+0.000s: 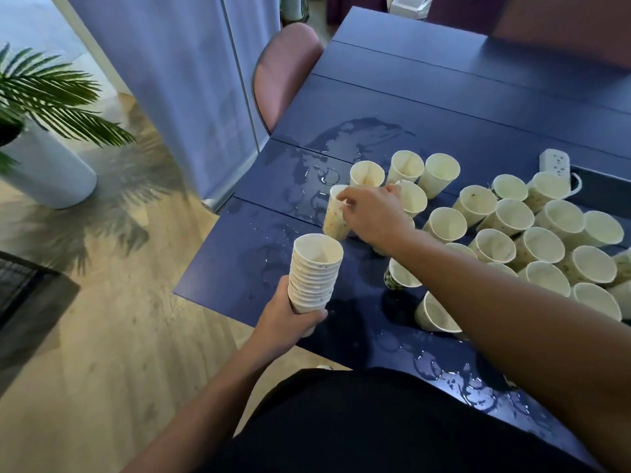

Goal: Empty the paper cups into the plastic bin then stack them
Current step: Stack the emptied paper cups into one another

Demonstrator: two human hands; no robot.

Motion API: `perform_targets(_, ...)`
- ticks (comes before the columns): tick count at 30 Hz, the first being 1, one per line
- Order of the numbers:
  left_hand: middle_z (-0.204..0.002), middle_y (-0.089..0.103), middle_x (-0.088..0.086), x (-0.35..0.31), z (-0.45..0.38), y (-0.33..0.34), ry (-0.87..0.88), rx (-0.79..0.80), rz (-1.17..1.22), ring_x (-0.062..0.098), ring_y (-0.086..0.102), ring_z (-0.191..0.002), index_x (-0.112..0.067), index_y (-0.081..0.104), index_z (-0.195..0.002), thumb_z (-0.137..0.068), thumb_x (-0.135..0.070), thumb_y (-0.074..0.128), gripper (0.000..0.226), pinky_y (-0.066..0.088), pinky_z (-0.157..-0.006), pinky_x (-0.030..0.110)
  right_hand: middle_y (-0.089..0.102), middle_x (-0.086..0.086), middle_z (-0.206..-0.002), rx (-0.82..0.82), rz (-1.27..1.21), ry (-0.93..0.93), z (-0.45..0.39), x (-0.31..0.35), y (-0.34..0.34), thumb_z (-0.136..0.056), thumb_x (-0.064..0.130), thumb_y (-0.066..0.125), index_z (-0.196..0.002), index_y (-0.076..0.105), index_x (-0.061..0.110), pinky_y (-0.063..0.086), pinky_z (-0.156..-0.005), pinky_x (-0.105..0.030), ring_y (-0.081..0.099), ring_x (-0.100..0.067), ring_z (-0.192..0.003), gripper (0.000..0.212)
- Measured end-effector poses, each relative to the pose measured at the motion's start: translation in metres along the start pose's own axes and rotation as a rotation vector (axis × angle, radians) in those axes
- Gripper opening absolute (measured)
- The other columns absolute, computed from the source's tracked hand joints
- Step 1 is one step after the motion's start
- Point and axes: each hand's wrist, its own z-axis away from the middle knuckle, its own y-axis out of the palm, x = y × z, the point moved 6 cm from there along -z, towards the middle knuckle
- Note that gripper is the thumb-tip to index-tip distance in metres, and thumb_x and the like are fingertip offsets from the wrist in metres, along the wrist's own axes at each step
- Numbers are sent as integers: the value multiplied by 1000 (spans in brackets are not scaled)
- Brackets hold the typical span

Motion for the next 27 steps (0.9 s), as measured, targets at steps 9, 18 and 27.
perform_targets(9,-119,65,-12,-4,-21,8,-24,31,80,3,62,-109,-32,50,-126,-68,-35,85,68,52,-91,29,75,5,-95,-343,-235,-349,39,50,-113,-90,19,65,-106,73,15,39,-85,-29,64,-14,-83,18)
perform_targets(18,-115,67,-7,-21,-33,20,20,39,133,4,65,-101,-30,52,-119,-72,-20,87,60,50,-80,19,69,-7,-84,132,-63,-354,56,43,-53,-102,21,49,-120,69,25,29,-70,-33,55,-31,-74,27)
perform_targets(27,-121,65,-13,-12,-28,15,8,61,99,7,63,-112,-32,49,-131,-66,-42,83,74,55,-96,39,72,6,-97,-39,-272,51,8,-9,-59,-100,23,51,-109,74,20,45,-84,-30,61,-17,-91,25)
